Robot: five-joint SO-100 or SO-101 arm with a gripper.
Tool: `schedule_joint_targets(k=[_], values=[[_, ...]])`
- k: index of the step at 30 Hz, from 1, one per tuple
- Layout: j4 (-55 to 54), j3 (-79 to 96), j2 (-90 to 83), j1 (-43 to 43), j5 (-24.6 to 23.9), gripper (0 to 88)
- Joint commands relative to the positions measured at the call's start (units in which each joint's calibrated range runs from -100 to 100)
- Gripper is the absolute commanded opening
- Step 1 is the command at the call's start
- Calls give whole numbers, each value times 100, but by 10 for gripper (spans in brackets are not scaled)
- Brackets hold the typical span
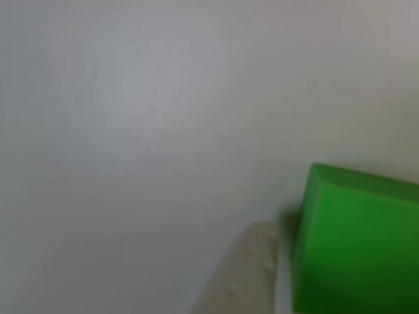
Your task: Pick up green cube and drop it in the blue box
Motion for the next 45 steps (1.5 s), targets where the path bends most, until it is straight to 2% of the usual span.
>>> schedule_joint_targets(k=[1, 19, 29, 45], values=[[-107, -319, -59, -42, 15, 255], [-107, -319, -67, -20, 15, 33], [-99, -337, -234, 52, 20, 27], [-33, -310, -2081, 139, 24, 29]])
